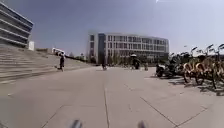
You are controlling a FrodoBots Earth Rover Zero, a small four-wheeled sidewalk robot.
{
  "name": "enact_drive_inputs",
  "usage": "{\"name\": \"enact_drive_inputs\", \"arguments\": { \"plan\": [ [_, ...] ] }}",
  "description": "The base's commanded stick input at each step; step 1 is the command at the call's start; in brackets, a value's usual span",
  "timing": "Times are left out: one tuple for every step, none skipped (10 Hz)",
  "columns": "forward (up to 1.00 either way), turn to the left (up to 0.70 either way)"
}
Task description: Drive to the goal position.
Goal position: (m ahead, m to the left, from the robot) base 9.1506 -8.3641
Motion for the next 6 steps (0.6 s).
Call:
{"name": "enact_drive_inputs", "arguments": {
  "plan": [
    [0.7,0.0],
    [0.7,0.0],
    [0.7,0.0],
    [0.7,0.0],
    [0.7,0.0],
    [0.7,0.01]
  ]
}}
